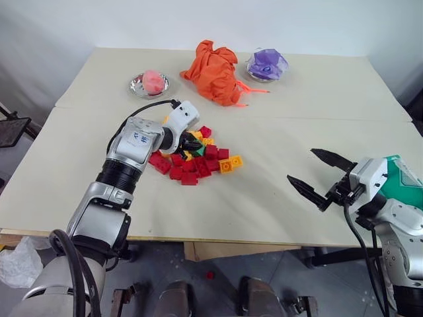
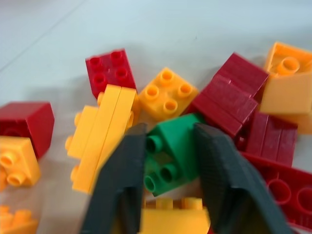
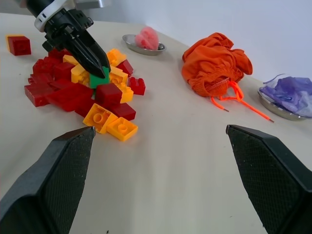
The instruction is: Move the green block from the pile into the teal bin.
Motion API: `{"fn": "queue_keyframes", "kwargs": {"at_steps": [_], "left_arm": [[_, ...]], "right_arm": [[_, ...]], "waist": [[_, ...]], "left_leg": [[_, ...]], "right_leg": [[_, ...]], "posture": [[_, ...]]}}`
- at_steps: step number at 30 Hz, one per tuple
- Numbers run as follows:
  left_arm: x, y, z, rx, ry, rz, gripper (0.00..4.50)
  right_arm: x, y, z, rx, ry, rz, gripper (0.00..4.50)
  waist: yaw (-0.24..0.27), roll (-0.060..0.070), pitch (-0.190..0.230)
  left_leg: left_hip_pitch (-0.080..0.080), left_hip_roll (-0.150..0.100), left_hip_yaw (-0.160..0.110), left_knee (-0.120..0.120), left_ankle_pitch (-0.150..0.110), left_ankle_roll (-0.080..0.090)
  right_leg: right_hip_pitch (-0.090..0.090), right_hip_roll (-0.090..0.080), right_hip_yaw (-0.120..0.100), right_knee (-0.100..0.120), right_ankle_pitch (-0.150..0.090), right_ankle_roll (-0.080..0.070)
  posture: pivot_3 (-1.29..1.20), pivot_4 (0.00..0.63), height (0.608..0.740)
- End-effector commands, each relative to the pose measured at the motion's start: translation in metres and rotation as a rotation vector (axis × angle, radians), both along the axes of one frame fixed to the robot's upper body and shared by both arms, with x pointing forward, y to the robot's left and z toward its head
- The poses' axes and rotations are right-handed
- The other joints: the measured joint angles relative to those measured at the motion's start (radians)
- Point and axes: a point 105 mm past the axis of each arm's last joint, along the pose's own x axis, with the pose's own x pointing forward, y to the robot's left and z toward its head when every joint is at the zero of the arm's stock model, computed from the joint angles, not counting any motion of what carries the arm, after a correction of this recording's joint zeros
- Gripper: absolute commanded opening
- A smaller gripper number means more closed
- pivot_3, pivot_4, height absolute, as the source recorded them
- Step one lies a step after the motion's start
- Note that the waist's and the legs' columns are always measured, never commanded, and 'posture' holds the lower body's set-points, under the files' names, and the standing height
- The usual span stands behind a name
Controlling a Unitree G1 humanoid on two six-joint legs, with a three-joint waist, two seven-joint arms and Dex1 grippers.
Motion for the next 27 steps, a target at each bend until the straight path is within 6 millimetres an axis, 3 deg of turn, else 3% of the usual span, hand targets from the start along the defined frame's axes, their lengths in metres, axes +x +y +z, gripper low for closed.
{"fn": "queue_keyframes", "kwargs": {"at_steps": [1, 3, 5, 11, 14, 18, 22, 27], "left_arm": [[0.005, 0.016, 0.005, -0.037, -0.019, 0.012, 0.77], [0.006, 0.016, 0.032, -0.097, -0.086, -0.044, 0.77], [0.008, 0.02, 0.044, -0.102, -0.1, -0.057, 0.77], [0.004, 0.028, 0.038, 0.003, -0.093, -0.133, 0.77], [-0.002, 0.029, 0.026, 0.026, -0.073, -0.193, 1.32], [0.002, 0.033, 0.011, 0.051, -0.047, -0.114, 2.52], [-0.001, 0.017, 0.003, 0.025, 0.004, -0.059, 3.71], [-0.007, -0.004, 0.002, -0.005, 0.052, -0.008, 3.71]], "right_arm": [[-0.003, 0.003, 0.013, -0.006, -0.064, 0.006, 4.5], [-0.003, 0.001, 0.014, -0.005, -0.067, -0.004, 4.5], [-0.003, -0.001, 0.014, -0.007, -0.067, -0.009, 4.5], [-0.005, 0.002, 0.017, -0.007, -0.073, -0.017, 4.5], [-0.006, 0.004, 0.018, -0.004, -0.073, -0.021, 4.5], [-0.006, 0.004, 0.018, -0.002, -0.072, -0.026, 4.5], [-0.006, 0.004, 0.019, -0.001, -0.07, -0.028, 4.5], [-0.005, 0.006, 0.02, -0.002, -0.07, -0.019, 4.5]], "waist": [[-0.006, 0.0, 0.0], [-0.01, 0.0, 0.0], [-0.01, -0.001, 0.001], [0.004, -0.001, 0.001], [0.007, -0.001, 0.001], [0.007, -0.002, 0.001], [0.018, -0.002, 0.001], [0.017, -0.002, 0.001]], "left_leg": [[0.0, 0.0, 0.0, 0.0, 0.0, 0.0], [0.0, 0.0, 0.0, 0.0, 0.0, 0.0], [-0.001, 0.0, 0.0, 0.0, 0.0, 0.0], [-0.003, 0.0, 0.0, 0.0, 0.0, 0.0], [-0.003, 0.0, 0.0, 0.0, 0.0, 0.0], [-0.003, 0.0, 0.0, 0.0, 0.0, 0.0], [-0.003, 0.0, 0.0, 0.001, 0.0, 0.0], [-0.003, 0.0, 0.0, 0.001, 0.0, 0.0]], "right_leg": [[0.0, 0.0, 0.0, 0.0, 0.0, 0.0], [0.0, 0.0, 0.0, 0.0, 0.0, 0.0], [-0.002, 0.0, 0.0, 0.001, 0.0, 0.0], [-0.002, 0.0, -0.001, -0.001, 0.0, 0.0], [-0.002, 0.0, -0.001, -0.001, 0.0, 0.0], [-0.002, 0.0, -0.001, -0.001, 0.0, 0.0], [-0.002, 0.0, 0.0, -0.001, 0.0, 0.0], [-0.002, 0.0, 0.0, -0.001, 0.0, 0.0]], "posture": [[0.0, 0.15, 0.74], [0.0, 0.15, 0.74], [0.0, 0.15, 0.74], [0.0, 0.15, 0.74], [0.0, 0.15, 0.74], [0.0, 0.15, 0.74], [0.0, 0.15, 0.74], [0.0, 0.15, 0.74]]}}
